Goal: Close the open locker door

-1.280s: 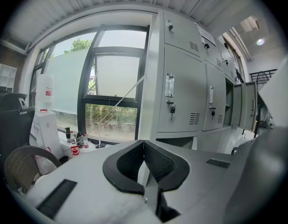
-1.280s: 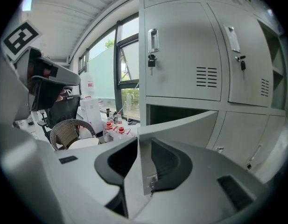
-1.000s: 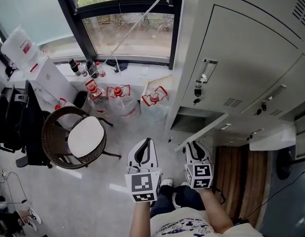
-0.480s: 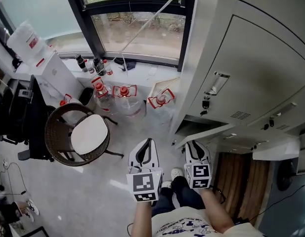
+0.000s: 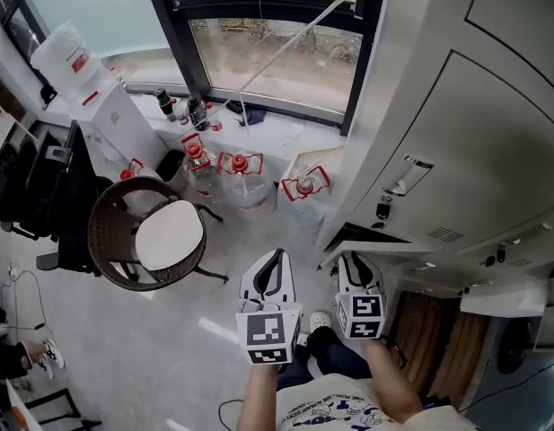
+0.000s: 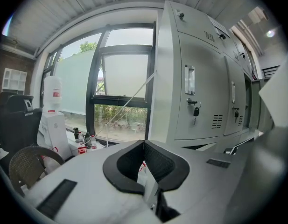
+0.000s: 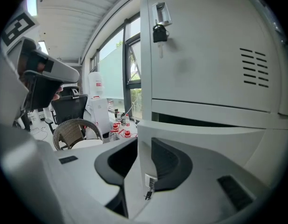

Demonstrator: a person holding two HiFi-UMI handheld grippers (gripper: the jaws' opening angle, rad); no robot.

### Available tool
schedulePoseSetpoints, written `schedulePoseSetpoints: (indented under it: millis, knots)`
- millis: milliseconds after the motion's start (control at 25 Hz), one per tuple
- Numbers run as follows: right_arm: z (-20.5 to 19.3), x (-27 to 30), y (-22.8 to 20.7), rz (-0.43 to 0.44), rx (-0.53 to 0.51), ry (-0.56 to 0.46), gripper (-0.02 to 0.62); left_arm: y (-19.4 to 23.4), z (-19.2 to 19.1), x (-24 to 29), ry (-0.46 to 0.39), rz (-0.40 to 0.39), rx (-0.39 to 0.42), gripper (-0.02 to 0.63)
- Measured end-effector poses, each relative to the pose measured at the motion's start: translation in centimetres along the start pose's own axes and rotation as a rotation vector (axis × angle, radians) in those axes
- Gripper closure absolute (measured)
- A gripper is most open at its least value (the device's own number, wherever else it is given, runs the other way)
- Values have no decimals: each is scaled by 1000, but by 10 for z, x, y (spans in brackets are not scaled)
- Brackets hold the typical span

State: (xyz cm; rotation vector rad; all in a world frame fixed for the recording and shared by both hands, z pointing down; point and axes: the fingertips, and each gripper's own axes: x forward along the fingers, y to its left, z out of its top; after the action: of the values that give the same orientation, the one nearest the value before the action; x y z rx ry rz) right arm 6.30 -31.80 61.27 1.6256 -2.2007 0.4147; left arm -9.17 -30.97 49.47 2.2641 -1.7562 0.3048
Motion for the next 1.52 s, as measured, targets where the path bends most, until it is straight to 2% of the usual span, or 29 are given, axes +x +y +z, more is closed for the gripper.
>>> schedulePoseSetpoints:
  millis: [840,1280,1520]
  knots:
    - [17,48,-22,47,1,6,506,12,8,22,-24,80,-23,601]
    - [19,49,-15,65,6,2,506,16,15,22,-31,93,-22,601]
    - [37,29,-5,77,13,-48,506,18,24,11,-62,88,-12,601]
